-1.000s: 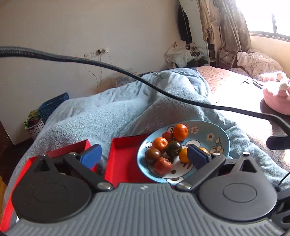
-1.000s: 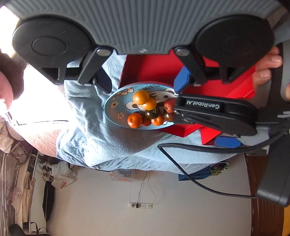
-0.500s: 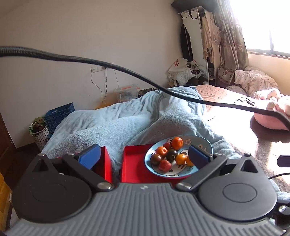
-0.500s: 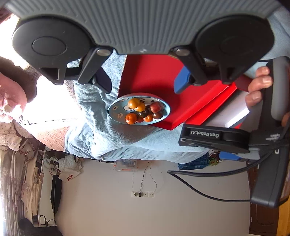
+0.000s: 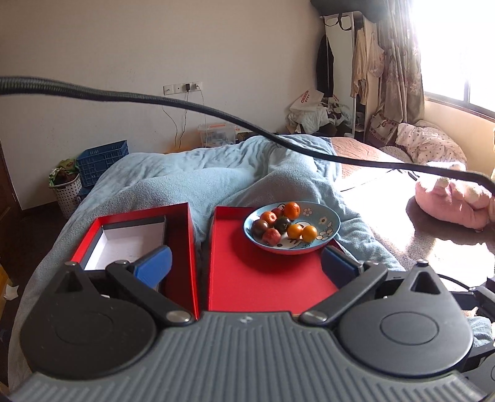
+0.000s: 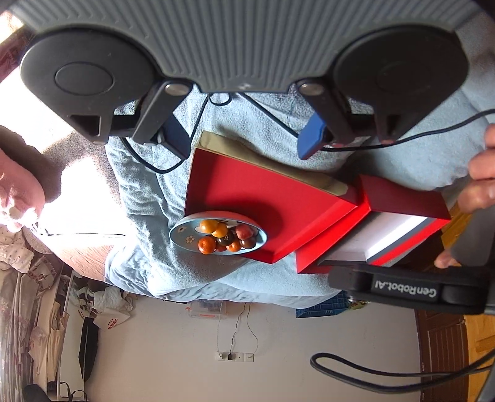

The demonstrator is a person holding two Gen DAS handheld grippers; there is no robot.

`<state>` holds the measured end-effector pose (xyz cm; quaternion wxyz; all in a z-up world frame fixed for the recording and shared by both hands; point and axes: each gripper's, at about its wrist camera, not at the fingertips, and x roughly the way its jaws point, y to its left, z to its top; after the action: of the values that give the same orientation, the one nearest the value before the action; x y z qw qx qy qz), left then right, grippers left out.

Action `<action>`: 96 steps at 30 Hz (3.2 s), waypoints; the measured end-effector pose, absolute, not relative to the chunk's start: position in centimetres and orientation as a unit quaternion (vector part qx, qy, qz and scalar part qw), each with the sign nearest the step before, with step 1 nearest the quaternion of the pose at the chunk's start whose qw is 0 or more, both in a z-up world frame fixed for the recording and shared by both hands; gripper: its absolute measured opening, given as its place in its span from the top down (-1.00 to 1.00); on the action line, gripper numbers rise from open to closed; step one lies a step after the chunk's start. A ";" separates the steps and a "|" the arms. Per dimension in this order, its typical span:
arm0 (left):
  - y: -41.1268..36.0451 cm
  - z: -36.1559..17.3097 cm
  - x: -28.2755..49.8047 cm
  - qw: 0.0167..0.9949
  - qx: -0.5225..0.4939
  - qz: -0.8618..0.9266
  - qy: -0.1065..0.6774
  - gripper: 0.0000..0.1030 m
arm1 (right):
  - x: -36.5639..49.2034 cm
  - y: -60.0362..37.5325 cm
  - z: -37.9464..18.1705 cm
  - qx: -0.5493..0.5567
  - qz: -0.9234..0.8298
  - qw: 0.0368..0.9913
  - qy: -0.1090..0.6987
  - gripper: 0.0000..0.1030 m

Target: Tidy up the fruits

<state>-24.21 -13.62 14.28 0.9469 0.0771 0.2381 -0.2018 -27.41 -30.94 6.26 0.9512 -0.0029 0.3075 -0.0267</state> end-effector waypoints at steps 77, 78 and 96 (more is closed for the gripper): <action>-14.4 10.7 -23.2 0.932 0.112 -0.216 0.268 -1.00 | -25.7 -28.7 5.7 -0.004 0.009 0.946 0.325 -0.51; -14.4 10.7 -23.1 0.932 0.112 -0.216 0.268 -1.00 | -25.7 -28.7 5.6 -0.004 0.010 0.946 0.325 -0.51; -14.5 10.3 -22.9 0.931 0.113 -0.216 0.271 -1.00 | -25.6 -28.7 5.5 -0.002 0.012 0.945 0.327 -0.51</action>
<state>-22.88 -14.48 10.31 0.9312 0.1125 0.2715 -0.2157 -25.63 -28.70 5.53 0.9450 -0.0016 0.3267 0.0125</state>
